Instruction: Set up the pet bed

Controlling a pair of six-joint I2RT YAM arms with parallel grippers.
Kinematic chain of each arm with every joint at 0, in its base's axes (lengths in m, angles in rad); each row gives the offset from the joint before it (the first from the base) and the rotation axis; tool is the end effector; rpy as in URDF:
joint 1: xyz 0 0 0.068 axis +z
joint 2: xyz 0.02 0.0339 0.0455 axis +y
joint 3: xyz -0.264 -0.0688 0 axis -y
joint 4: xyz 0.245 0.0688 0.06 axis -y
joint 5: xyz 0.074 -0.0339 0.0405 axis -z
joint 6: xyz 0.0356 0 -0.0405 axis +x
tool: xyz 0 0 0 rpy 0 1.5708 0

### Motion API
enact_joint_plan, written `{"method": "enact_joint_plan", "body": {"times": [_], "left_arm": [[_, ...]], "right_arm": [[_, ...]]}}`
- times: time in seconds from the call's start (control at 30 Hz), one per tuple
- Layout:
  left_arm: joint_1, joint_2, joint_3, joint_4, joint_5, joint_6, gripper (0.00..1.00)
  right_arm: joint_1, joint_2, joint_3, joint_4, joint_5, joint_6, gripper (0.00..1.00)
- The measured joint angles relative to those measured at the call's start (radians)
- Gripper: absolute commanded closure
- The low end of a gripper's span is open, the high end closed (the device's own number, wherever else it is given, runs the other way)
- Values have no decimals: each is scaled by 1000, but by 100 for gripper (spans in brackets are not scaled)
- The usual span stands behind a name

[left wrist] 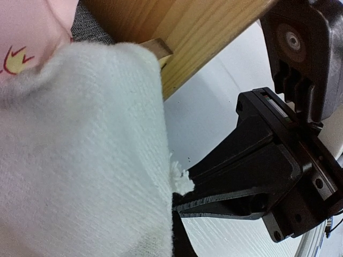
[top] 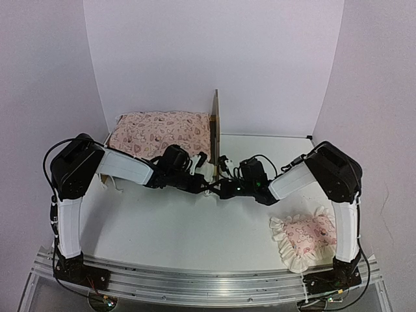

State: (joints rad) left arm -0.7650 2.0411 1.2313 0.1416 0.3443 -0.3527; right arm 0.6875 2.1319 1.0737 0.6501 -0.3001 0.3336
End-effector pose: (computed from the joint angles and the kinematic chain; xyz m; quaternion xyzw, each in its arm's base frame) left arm 0.3065 -0.3109 0.1462 0.2546 0.8525 -0.3585 0.2826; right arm 0.3272 0.2823 0.1101 -0.2263 0.7990 0.3743 0.4127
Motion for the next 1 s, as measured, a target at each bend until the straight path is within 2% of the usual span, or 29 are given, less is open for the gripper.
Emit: {"method": "enact_joint_plan", "body": {"times": [0.27,0.6,0.7,1.0], "left_arm": [[15,-8,-37,2,44,26,71],[21,-61,-67,-90,55,103,43],[22,-96,-77,-122,54,138,38],[23,-140,-100,-168,-29,192,39]], "right_arm": [[29,34,0,27,42,70,100],[44,77,2,24,80,117,100],[45,77,2,24,82,118,100],[49,77,12,12,90,117,100]]}}
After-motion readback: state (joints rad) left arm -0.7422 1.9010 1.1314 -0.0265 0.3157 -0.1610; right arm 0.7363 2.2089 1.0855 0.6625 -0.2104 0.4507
